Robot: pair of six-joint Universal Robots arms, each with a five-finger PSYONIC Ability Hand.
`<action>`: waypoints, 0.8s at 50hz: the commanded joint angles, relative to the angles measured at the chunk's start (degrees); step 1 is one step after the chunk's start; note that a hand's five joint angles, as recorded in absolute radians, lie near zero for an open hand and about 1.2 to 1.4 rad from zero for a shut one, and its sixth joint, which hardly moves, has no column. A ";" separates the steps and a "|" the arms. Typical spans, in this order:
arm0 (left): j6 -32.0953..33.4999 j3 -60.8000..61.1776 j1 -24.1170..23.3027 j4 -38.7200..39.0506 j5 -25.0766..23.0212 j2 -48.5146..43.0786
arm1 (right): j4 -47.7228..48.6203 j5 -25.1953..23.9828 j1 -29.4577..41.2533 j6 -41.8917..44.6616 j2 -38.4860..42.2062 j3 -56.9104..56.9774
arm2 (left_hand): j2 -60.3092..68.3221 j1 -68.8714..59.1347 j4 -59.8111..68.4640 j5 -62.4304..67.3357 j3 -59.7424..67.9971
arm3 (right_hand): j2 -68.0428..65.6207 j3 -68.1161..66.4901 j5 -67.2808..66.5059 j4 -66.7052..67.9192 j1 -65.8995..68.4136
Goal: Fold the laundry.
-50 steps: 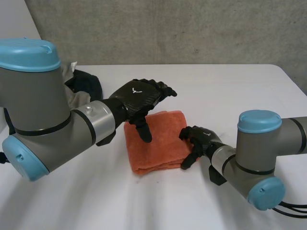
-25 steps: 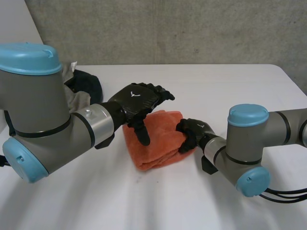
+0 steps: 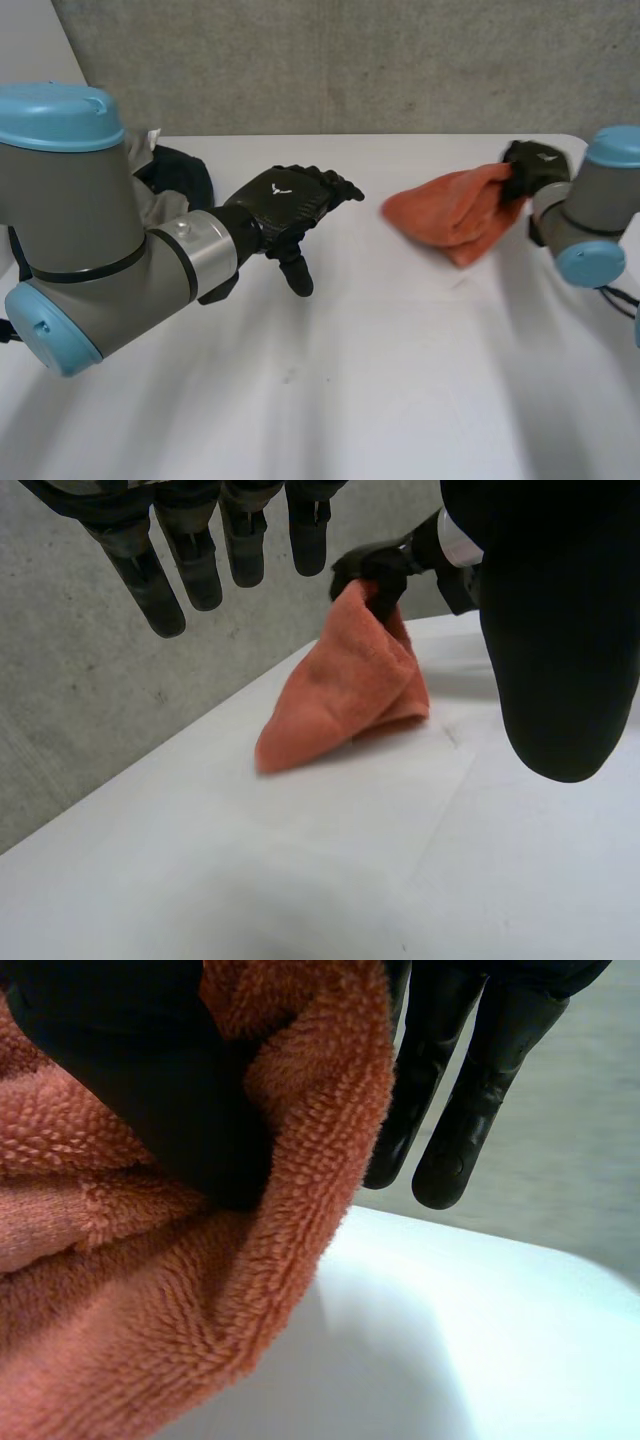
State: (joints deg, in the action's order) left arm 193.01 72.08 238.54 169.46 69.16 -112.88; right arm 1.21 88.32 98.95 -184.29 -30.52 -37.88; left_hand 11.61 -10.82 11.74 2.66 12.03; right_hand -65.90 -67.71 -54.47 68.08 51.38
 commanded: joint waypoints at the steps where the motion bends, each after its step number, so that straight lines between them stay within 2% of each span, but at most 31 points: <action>1: -2.19 -0.28 -0.09 0.88 0.01 0.03 | -9.64 3.09 -8.59 0.78 13.45 24.15 | -0.22 -0.57 -0.35 -1.26 -0.63 | -14.10 -12.29 -15.53 11.92 28.62; 4: -2.81 -0.10 -0.09 0.96 0.01 -0.14 | -11.32 3.26 -10.88 2.00 17.24 30.49 | -0.22 -0.57 -0.35 -1.26 -0.63 | -14.10 -12.29 -15.53 11.92 28.62; 15: -2.90 -0.19 -0.27 1.05 0.10 -1.37 | -5.87 6.07 -16.76 10.88 17.95 29.97 | -0.05 -0.74 -0.18 -1.09 -0.47 | -14.10 -12.29 -15.53 11.92 28.62; 25: -3.34 -0.19 -0.35 1.05 0.10 -2.25 | -6.74 4.50 -19.05 15.71 18.74 29.62 | -0.05 -0.74 -0.18 -1.09 -0.47 | -14.10 -12.29 -15.53 11.92 28.62; 26: -3.34 -0.19 -0.35 1.05 0.10 -2.34 | -8.66 3.36 -19.05 16.68 18.74 29.27 | -0.05 -0.74 -0.18 -1.09 -0.47 | 25.31 27.12 23.87 -27.48 -10.79; 27: -3.34 -0.19 -0.35 1.05 0.10 -2.43 | -10.07 3.00 -19.05 17.29 18.74 29.36 | -0.05 -0.74 -0.18 -1.09 -0.47 | 52.34 54.16 50.91 -54.52 -37.83; 28: -3.34 -0.19 -0.35 1.05 0.10 -2.43 | -11.39 2.82 -18.97 18.08 18.74 29.36 | -0.05 -0.74 -0.18 -1.09 -0.47 | 55.90 57.71 54.47 -58.08 -41.38; 33: -3.43 0.07 -0.35 1.05 0.10 -2.52 | -18.24 3.00 -18.79 22.13 17.17 29.44 | -0.05 -0.74 -0.18 -1.09 -0.47 | 55.90 57.71 54.47 -58.08 -41.38; 40: -3.43 1.13 -0.35 0.96 0.18 -1.81 | -21.86 4.67 -20.63 26.52 12.33 25.94 | -0.22 -0.57 -0.35 -1.26 -0.63 | 55.90 57.71 54.47 -58.08 -41.38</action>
State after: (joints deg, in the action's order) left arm 189.60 72.41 238.24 170.45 69.31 -115.29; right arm -17.06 91.57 80.01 -161.98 -14.04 -9.08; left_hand 11.61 -10.82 11.74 2.66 12.03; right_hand -12.67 -12.36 -4.08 13.44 11.81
